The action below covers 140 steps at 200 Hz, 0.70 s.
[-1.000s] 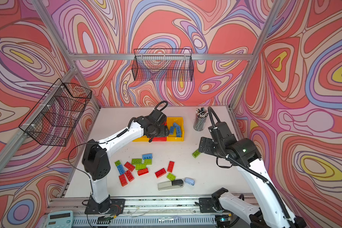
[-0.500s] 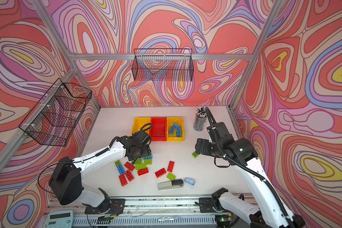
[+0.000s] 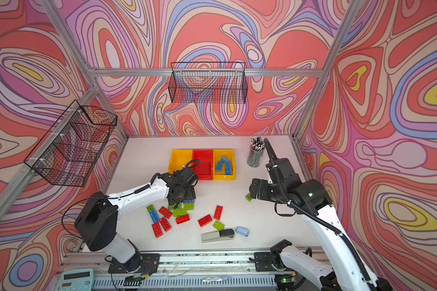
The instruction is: Sort the legos into containers by color
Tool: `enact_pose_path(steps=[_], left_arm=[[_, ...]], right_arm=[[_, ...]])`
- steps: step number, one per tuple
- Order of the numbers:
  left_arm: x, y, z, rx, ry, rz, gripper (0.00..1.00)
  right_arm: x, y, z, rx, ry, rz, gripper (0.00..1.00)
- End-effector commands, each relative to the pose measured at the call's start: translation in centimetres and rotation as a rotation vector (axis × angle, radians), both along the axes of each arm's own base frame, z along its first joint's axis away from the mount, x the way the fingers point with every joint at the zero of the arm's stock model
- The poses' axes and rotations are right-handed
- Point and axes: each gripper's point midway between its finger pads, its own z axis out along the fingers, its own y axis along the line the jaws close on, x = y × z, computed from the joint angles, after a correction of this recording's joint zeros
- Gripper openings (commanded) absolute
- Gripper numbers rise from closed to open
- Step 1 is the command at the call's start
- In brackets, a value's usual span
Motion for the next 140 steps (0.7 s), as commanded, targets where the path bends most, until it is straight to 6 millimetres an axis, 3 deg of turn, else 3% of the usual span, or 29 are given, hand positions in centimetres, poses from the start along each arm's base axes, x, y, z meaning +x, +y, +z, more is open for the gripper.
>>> enact_pose_path(steps=[1, 42, 140], left_arm=[[0.6, -0.4, -0.2, 0.02, -0.004, -0.021, 0.78], [1.0, -1.0, -1.4, 0.027, 0.014, -0.04, 0.7], [0.5, -0.9, -3.7, 0.045, 0.062, -0.031, 0.63]], right_arm=[[-0.6, -0.6, -0.2, -0.017, 0.011, -0.022, 0.98], [-0.1, -0.6, -0.5, -0.023, 0.016, -0.032, 0.98], [1.2, 0.1, -1.6, -0.043, 0.039, -0.017, 0.98]])
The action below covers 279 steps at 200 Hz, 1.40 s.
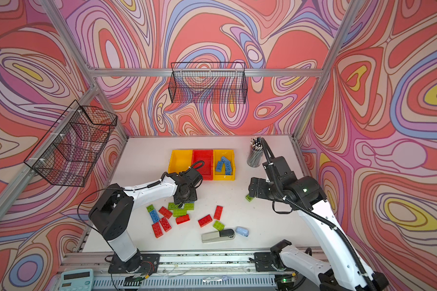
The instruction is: Sort the legos into containers by color
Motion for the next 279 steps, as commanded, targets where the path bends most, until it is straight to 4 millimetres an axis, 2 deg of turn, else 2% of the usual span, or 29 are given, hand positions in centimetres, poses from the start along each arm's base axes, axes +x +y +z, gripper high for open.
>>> enact_pose_path(steps=[1, 70, 112, 135, 166, 196, 243, 279], left_arm=[[-0.4, 0.1, -1.0, 0.015, 0.021, 0.009, 0.63], [-0.5, 0.1, -1.7, 0.022, 0.04, 0.02, 0.53], [-0.2, -0.2, -1.7, 0.03, 0.05, 0.016, 0.35], [0.1, -0.6, -1.2, 0.028, 0.057, 0.014, 0.29], [0.7, -1.0, 0.7, 0.035, 0.042, 0.001, 0.28], [1.6, -2.2, 3.3, 0.029, 0.011, -0.027, 0.28], [4.6, -6.4, 8.2, -0.007, -0.079, -0.102, 0.28], [8.4, -9.6, 9.9, -0.013, -0.151, -0.165, 0.28]], right_arm=[[0.4, 0.0, -0.5, -0.019, 0.007, 0.001, 0.98], [1.4, 0.4, -0.7, -0.035, 0.009, 0.023, 0.98], [1.7, 0.5, -0.8, -0.045, 0.01, 0.032, 0.98], [1.8, 0.4, -0.5, -0.051, 0.001, 0.03, 0.98], [1.8, 0.1, 0.0, -0.059, -0.015, 0.025, 0.98], [1.7, -0.1, 0.3, -0.062, -0.027, 0.017, 0.98], [1.3, -0.8, 0.6, -0.073, -0.04, -0.009, 0.98], [0.9, -1.3, 0.8, -0.077, -0.045, -0.036, 0.98]])
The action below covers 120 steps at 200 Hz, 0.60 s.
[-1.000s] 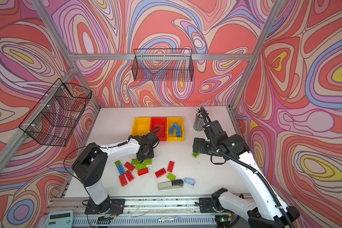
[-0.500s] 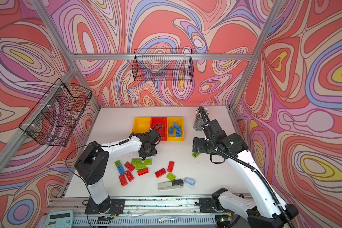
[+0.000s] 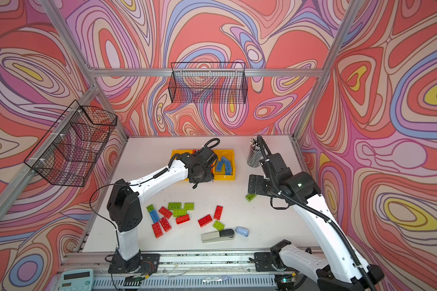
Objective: Sort the legos into containers by color
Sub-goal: 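Carry the blue brick over the yellow bin and release it with the left gripper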
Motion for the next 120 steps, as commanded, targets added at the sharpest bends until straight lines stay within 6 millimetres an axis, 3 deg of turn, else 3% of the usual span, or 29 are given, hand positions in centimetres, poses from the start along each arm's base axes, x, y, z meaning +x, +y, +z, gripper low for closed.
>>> enact_pose_path(steps=[1, 57, 120], left_arm=[[1.6, -0.4, -0.1, 0.082, -0.008, -0.042, 0.28], [6.7, -4.9, 0.3, 0.077, -0.109, -0.128, 0.28], [10.1, -7.1, -1.0, 0.013, -0.167, -0.151, 0.32]], right_arm=[[-0.7, -0.9, 0.7, -0.012, -0.016, -0.037, 0.98], [-1.4, -2.1, 1.1, -0.027, -0.018, -0.094, 0.98], [-1.6, -2.9, 1.8, -0.03, -0.026, -0.161, 0.98]])
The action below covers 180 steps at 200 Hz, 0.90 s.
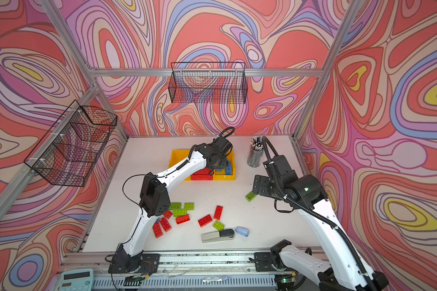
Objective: Sort the legos into containers by color
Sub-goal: 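Carry the blue brick over the yellow bin and release it with the left gripper, then move the left gripper back down to the blue brick beside the red bricks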
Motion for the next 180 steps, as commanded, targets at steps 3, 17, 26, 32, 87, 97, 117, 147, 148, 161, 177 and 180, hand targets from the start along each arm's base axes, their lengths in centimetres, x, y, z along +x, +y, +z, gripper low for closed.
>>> enact_pose_path(steps=[3, 17, 26, 32, 87, 97, 117, 147, 148, 161, 177, 180], left_arm=[[1.8, -0.5, -0.4, -0.019, -0.028, -0.013, 0.32], [2.2, -0.9, -0.8, -0.036, -0.027, -0.018, 0.34], [2.5, -1.0, -1.2, -0.041, -0.025, -0.019, 0.37], [2.7, -1.0, -1.4, -0.045, -0.024, -0.015, 0.4], [4.0, -1.2, -0.2, -0.119, -0.041, -0.028, 0.81], [3.9, -1.4, 0.8, -0.136, -0.054, -0.04, 0.84], [3.3, -1.4, 2.7, -0.169, -0.072, -0.059, 0.88], [1.5, 0.7, 4.4, -0.16, -0.08, -0.023, 0.9], [1.5, 0.9, 4.3, -0.157, -0.077, -0.021, 0.9], [0.1, 2.7, 4.2, -0.129, -0.069, 0.014, 0.9], [-2.0, 5.7, 3.6, -0.075, -0.051, 0.07, 0.9], [-2.5, 6.3, 3.5, -0.065, -0.047, 0.082, 0.9]], right_arm=[[-0.5, -1.1, 0.9, -0.012, -0.01, -0.061, 0.98], [-0.5, -1.2, 1.0, -0.014, -0.011, -0.072, 0.98], [-0.4, -1.2, 1.2, -0.014, -0.013, -0.082, 0.98], [-0.3, -1.2, 1.2, -0.013, -0.013, -0.084, 0.98], [0.4, -0.8, 1.7, 0.019, -0.038, -0.106, 0.98], [0.6, -0.7, 1.8, 0.019, -0.041, -0.106, 0.98], [1.3, -0.4, 1.7, 0.024, -0.052, -0.101, 0.98], [2.6, 0.8, 0.9, 0.035, -0.047, -0.063, 0.98], [2.6, 0.8, 0.9, 0.036, -0.047, -0.061, 0.98], [3.1, 1.3, 0.5, 0.034, -0.04, -0.036, 0.98], [3.8, 2.1, 0.0, 0.034, -0.03, 0.003, 0.98], [4.0, 2.3, -0.1, 0.033, -0.029, 0.012, 0.98]])
